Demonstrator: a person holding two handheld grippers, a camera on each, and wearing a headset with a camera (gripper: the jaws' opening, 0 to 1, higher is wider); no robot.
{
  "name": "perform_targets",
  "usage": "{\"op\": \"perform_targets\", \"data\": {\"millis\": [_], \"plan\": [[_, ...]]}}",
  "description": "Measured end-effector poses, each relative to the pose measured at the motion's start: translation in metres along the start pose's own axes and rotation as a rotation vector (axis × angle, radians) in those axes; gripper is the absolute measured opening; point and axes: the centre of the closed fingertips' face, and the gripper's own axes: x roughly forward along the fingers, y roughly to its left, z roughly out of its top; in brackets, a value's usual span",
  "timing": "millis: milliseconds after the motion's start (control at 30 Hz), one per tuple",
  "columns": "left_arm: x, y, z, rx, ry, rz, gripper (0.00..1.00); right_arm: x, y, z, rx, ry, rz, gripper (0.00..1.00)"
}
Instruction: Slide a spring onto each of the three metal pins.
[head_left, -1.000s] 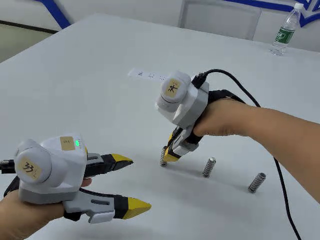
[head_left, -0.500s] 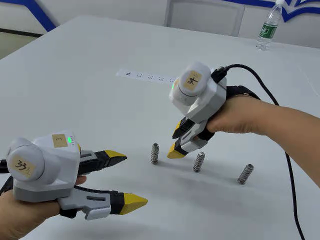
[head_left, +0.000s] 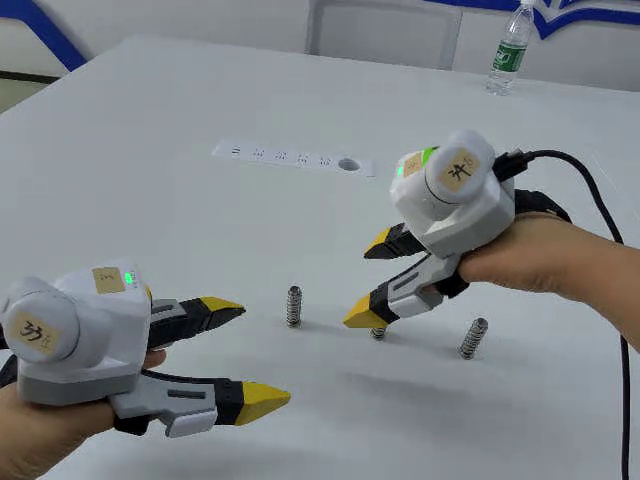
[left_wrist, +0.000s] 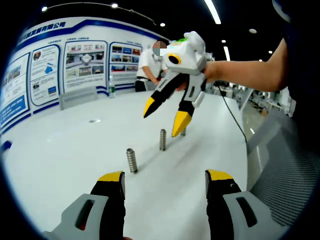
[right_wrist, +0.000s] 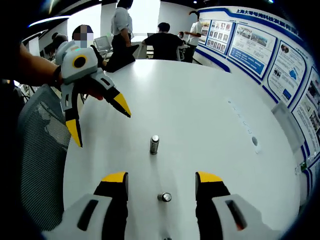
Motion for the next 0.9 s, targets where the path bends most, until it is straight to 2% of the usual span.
{"op": "perform_targets", "data": {"millis": [367,600,900], "plan": [[-0.001,0.003,0.001,0.001,-0.001,0.008,0.67,-0.036,-0.007,-0.016,0.078,-0.094,-0.089,0.61],[-0.001,0.005,0.003,0.001,-0.001,0.014,0.68,-0.063,-0.010,-0.035,0.131,-0.151,-0.143,0.62],[0.000,0.007,0.005,0.000,-0.004,0.020,0.70,-0.091,0.000,-0.068,0.170,-0.191,-0.203,0.63]]}}
